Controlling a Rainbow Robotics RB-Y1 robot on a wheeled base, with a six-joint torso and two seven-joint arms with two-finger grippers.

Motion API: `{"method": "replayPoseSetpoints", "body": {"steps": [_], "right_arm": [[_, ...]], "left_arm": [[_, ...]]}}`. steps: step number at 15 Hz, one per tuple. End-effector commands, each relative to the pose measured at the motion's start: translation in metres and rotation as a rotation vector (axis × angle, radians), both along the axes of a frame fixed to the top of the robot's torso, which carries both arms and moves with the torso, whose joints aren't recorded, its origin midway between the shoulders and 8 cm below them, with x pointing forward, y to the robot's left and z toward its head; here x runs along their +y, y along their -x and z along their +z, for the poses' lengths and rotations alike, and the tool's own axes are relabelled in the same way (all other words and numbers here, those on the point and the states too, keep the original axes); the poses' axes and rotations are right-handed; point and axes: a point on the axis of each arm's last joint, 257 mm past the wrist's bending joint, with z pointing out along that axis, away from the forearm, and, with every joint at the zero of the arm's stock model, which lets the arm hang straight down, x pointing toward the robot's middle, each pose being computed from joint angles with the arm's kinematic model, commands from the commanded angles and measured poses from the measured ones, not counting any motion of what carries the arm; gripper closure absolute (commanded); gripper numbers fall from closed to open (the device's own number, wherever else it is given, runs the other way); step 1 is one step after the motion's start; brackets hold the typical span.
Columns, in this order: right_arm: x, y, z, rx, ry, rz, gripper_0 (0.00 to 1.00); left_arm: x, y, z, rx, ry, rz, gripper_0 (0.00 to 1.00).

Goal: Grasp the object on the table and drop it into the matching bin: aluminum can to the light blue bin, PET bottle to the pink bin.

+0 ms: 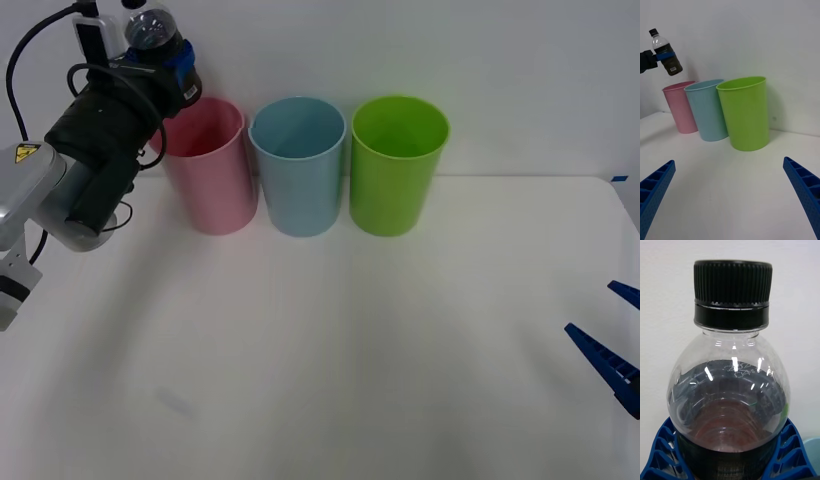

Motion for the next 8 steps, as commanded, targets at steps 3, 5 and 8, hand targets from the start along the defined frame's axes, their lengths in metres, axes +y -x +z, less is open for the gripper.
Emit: {"method": "replayPoseSetpoints", "body": {"steps": [3,5,8], "right_arm": [[0.0,0.0,0.0,0.0,0.0,0.0,0.0],[0.0,0.0,0.0,0.0,0.0,0.0,0.0],[0.0,0.0,0.0,0.0,0.0,0.0,0.0]], "left_arm": [[-0.0028,0.0,-0.0009,-0.002,-0.004,-0.001,0.0],[-0.0028,0.0,-0.0009,-0.001,-0.002,-0.002,0.0],[-0.0042,0.0009,-0.001,-0.001,0.0,-0.01,0.0]]}}
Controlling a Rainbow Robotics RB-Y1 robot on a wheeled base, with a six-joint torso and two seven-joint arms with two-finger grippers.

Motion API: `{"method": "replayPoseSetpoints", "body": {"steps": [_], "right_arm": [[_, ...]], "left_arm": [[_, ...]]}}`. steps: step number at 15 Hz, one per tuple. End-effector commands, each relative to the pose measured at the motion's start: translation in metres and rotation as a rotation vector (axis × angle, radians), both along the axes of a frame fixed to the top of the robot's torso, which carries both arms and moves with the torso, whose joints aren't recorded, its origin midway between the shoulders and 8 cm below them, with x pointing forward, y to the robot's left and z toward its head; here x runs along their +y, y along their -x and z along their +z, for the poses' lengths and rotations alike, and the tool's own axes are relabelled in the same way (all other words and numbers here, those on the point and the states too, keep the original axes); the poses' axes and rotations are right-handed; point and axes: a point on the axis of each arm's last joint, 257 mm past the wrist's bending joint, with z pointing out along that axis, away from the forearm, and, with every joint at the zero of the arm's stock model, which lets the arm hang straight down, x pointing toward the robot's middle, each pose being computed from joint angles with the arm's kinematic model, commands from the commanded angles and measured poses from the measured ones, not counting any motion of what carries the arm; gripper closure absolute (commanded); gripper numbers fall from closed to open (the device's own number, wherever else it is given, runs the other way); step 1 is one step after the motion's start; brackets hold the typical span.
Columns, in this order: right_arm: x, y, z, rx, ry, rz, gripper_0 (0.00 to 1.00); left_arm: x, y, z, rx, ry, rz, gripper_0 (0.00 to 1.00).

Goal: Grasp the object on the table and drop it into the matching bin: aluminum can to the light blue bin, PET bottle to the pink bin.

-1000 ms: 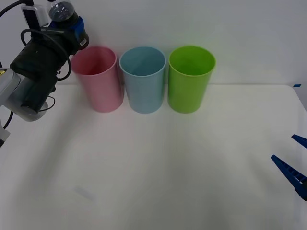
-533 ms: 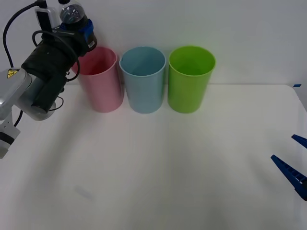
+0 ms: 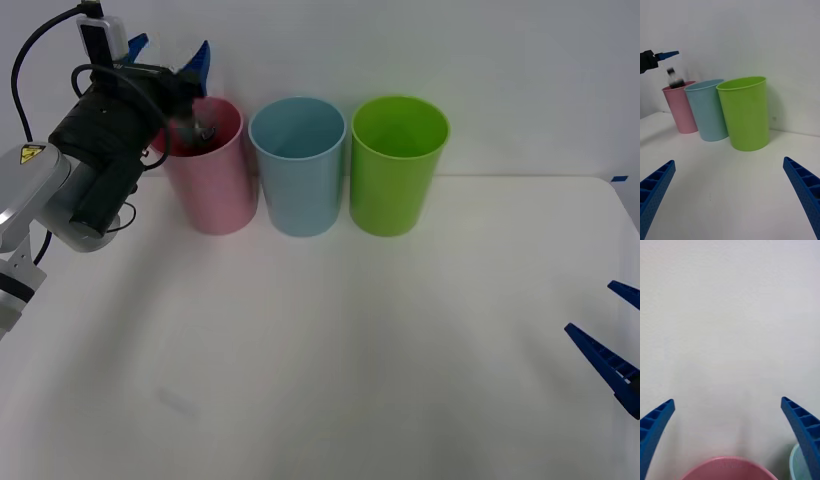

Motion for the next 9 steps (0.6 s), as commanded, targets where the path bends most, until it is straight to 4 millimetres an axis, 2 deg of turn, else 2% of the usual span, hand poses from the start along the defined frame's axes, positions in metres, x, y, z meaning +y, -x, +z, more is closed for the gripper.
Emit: {"method": "replayPoseSetpoints", "body": {"steps": [1,4,7,9], "right_arm": [[0.0,0.0,0.0,0.0,0.0,0.0,0.0],[0.0,0.0,0.0,0.0,0.0,0.0,0.0],[0.0,0.0,0.0,0.0,0.0,0.0,0.0],[0.0,0.0,0.0,0.0,0.0,0.0,0.0]], "left_arm": [[0.0,0.001,-0.003,0.006,0.005,-0.012,0.0],[0.009,0.011,-0.006,0.015,0.009,-0.029,0.0],[0.028,0.035,-0.014,0.042,0.026,-0.049,0.0],[0.048,0.058,-0.018,0.054,0.035,-0.06,0.0]]}}
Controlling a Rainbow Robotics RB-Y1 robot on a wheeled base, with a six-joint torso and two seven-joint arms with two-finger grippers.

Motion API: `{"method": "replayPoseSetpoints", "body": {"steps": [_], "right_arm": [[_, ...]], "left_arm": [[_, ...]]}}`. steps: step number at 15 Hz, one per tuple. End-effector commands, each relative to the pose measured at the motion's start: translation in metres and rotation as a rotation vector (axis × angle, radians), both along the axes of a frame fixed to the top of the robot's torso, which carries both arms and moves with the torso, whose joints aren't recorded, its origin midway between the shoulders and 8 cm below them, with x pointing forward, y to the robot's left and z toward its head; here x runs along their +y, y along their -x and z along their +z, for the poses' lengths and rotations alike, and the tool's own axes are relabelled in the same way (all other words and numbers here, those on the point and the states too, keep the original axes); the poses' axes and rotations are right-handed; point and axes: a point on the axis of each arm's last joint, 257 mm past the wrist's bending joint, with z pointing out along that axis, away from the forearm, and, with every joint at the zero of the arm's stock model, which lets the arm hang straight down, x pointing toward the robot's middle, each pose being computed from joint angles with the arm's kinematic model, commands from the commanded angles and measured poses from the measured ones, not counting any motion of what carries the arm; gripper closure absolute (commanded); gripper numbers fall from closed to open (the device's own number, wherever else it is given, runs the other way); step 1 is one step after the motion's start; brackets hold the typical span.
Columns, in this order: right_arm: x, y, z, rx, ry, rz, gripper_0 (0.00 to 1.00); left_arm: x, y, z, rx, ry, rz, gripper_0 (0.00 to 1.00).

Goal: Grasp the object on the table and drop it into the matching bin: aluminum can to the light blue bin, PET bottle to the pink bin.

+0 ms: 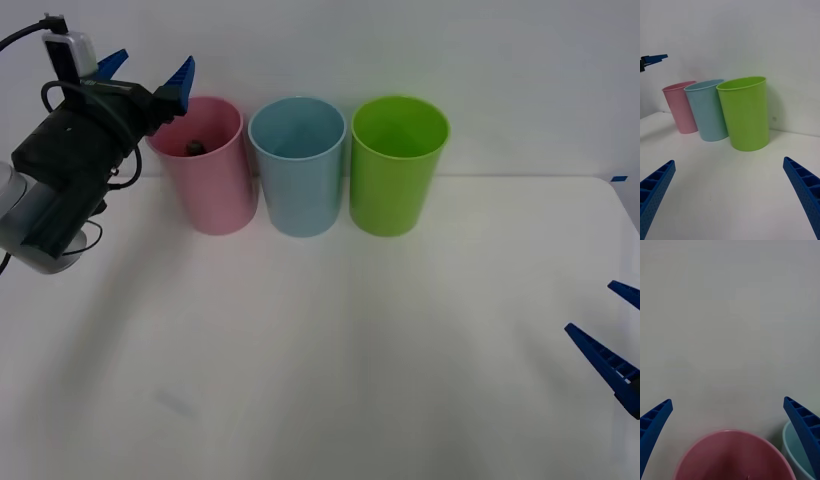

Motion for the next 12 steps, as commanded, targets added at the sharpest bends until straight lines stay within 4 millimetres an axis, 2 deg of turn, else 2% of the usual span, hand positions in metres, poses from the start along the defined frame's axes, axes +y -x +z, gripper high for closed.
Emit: {"method": "replayPoseSetpoints", "body": {"steps": [1,4,9,12], "right_arm": [[0.0,0.0,0.0,0.0,0.0,0.0,0.0],[0.0,0.0,0.0,0.0,0.0,0.0,0.0],[0.0,0.0,0.0,0.0,0.0,0.0,0.0],[0.0,0.0,0.0,0.0,0.0,0.0,0.0]], "left_arm": [[0.025,0.031,-0.006,0.012,0.011,-0.018,0.0],[0.05,0.069,-0.021,0.018,0.021,-0.033,0.0],[0.089,0.134,-0.057,0.059,-0.01,-0.074,0.0],[0.096,0.165,-0.08,0.097,-0.036,-0.123,0.0]]}}
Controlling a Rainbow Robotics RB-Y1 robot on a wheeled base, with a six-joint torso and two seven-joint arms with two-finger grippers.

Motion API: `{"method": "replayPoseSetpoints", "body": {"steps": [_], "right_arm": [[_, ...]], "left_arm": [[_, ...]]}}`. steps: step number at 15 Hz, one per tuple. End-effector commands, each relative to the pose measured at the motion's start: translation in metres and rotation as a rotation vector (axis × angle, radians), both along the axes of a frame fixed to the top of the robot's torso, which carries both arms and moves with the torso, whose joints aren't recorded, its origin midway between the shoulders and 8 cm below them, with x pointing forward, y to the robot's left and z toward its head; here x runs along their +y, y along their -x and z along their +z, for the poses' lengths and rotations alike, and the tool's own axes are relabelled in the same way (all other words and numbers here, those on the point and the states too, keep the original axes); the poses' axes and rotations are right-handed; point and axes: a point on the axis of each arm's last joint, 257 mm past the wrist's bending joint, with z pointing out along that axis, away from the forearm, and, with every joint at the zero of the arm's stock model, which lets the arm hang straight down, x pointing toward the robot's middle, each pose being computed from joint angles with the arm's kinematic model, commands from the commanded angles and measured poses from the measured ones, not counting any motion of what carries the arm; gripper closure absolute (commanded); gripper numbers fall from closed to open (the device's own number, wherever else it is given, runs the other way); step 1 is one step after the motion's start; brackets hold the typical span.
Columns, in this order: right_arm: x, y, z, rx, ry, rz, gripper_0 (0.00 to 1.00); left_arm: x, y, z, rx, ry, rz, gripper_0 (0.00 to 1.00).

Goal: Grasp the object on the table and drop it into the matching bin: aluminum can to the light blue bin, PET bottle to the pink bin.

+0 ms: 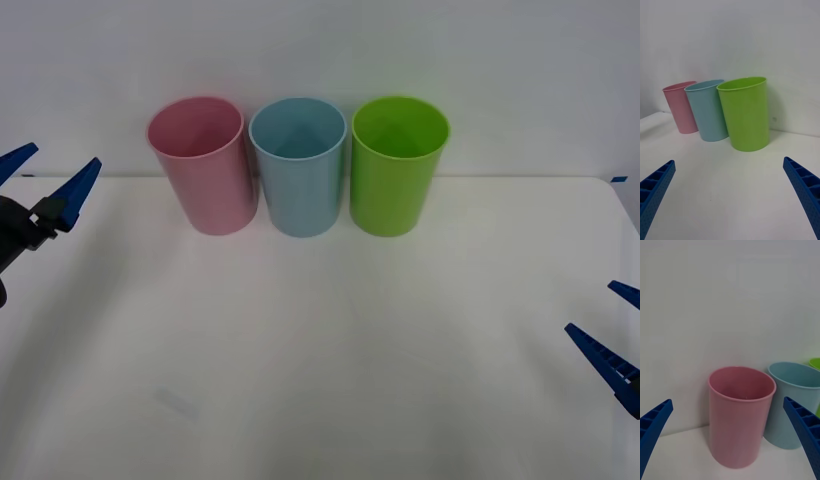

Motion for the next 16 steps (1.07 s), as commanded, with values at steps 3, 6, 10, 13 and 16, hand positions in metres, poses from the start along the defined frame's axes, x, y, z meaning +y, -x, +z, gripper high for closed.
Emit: {"method": "replayPoseSetpoints", "body": {"steps": [3,6,10,13,16], "right_arm": [[0.0,0.0,0.0,0.0,0.0,0.0,0.0],[0.0,0.0,0.0,0.0,0.0,0.0,0.0],[0.0,0.0,0.0,0.0,0.0,0.0,0.0],[0.0,0.0,0.0,0.0,0.0,0.0,0.0],[0.0,0.0,0.0,0.0,0.0,0.0,0.0]], "left_arm": [[0.011,0.047,-0.038,0.066,-0.047,-0.072,0.0],[0.017,0.076,-0.069,0.114,-0.094,-0.156,0.0],[0.024,0.101,-0.092,0.132,-0.122,-0.24,0.0],[0.028,0.117,-0.112,0.154,-0.179,-0.281,0.0],[0.027,0.13,-0.119,0.162,-0.2,-0.301,0.0]]}}
